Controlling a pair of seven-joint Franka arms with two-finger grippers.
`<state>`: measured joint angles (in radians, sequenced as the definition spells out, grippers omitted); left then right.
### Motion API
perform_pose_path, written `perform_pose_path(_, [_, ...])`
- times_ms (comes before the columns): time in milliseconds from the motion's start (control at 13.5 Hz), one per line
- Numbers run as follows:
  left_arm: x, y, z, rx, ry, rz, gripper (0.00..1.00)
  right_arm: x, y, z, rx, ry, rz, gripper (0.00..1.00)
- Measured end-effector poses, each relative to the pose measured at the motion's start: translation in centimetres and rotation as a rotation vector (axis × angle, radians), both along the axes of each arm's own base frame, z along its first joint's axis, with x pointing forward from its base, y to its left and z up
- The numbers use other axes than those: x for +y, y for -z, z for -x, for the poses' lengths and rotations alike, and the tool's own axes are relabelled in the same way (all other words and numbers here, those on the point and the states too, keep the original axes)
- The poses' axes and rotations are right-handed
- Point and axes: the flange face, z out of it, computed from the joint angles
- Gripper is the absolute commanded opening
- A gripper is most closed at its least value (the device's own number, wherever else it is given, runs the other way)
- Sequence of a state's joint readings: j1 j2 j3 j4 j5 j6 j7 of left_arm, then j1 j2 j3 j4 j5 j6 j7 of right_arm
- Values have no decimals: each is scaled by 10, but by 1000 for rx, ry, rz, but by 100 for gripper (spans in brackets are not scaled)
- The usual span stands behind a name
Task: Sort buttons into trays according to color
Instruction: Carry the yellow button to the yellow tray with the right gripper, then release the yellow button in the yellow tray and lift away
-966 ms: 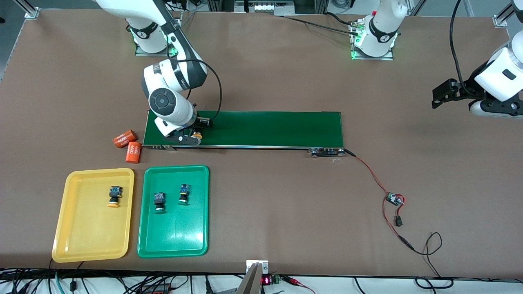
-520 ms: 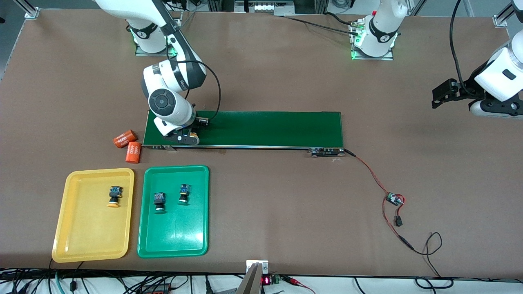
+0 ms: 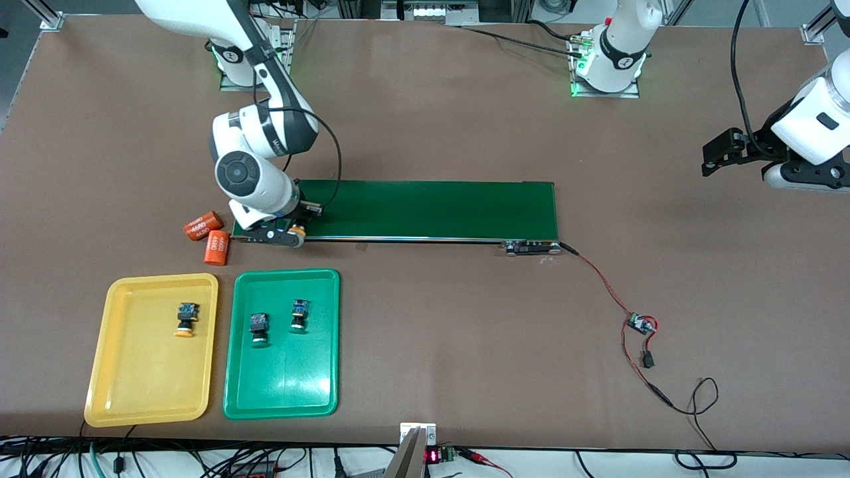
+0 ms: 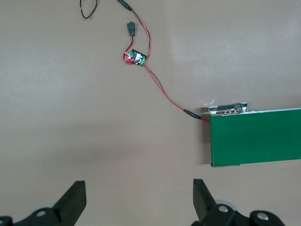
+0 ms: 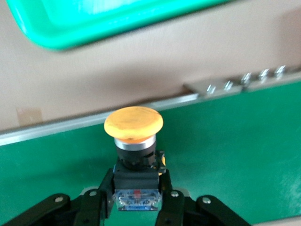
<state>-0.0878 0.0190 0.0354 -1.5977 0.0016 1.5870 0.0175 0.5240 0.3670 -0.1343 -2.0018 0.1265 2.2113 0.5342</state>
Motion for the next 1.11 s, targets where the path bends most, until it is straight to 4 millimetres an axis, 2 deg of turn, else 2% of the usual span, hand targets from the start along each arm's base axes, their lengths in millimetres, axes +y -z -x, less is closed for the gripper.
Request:
perform_pose_path(149, [0, 0, 0, 0, 0, 0, 100, -23, -20, -26, -66, -44, 40, 12])
perform_pose_path(223, [0, 0, 0, 0, 0, 0, 100, -44, -30, -41, -100, -73, 71, 12])
perform_pose_path(372, [0, 0, 0, 0, 1, 0, 100, -99, -47, -71, -144, -121, 119, 12])
perform_pose_path(520, [-1, 0, 0, 0, 2, 0, 100, -160, -54, -96, -154, -179, 131, 12])
perform_pose_path(669, [-2, 0, 0, -1, 4, 0, 100, -225, -49, -117, -149, -242, 136, 12])
perform_pose_path(817, [-3, 0, 0, -1, 5, 0, 100, -277, -33, -135, -147, -302, 143, 12])
perform_pose_path(966, [-3, -1, 0, -1, 5, 0, 100, -307, -11, -149, -159, -337, 126, 12])
perform_pose_path(1115, [-3, -1, 0, -1, 5, 0, 100, -316, 9, -158, -163, -365, 94, 12])
